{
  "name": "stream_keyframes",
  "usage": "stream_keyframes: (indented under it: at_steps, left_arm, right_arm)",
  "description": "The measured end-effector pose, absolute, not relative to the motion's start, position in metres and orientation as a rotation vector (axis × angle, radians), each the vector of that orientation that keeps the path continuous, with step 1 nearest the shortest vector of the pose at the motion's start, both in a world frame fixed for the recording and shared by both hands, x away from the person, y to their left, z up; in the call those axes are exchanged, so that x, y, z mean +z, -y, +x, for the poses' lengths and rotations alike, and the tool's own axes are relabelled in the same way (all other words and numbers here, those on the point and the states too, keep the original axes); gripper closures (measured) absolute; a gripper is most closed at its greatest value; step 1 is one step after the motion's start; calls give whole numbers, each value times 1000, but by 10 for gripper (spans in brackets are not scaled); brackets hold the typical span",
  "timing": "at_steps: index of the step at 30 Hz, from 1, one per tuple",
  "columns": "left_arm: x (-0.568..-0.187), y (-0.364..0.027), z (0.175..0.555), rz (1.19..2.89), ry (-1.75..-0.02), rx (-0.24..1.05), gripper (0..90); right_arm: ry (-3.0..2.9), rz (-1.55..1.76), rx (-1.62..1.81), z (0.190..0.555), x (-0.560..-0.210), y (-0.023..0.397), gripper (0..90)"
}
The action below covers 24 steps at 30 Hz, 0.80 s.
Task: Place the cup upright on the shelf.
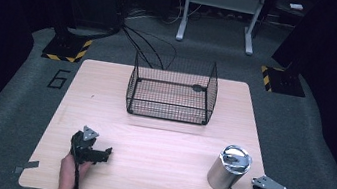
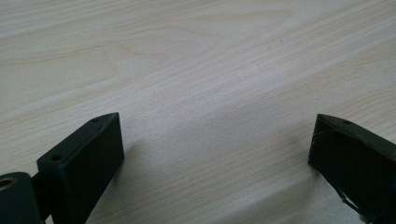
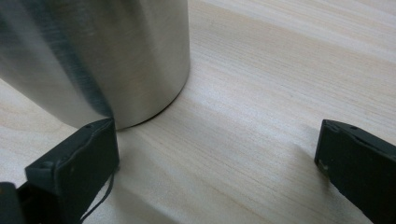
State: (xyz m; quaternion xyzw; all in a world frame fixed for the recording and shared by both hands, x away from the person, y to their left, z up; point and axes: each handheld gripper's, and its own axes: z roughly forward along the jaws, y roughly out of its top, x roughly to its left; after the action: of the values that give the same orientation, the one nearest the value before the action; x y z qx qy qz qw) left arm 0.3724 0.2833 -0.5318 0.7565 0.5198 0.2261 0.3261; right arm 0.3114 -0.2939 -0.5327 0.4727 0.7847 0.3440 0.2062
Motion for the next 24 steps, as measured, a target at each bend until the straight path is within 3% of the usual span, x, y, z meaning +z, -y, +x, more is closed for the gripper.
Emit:
stream_keyframes:
  at_steps: [16,24]
  left_arm:
    - [-532,-283,372,1983,-1362,593,32]
    - [-532,-283,372,1983,-1362,593,32]
  right_arm:
    - [-2185,1347,965,310,-529,293,0]
    - [-2190,1297,1006,294,-501,289,0]
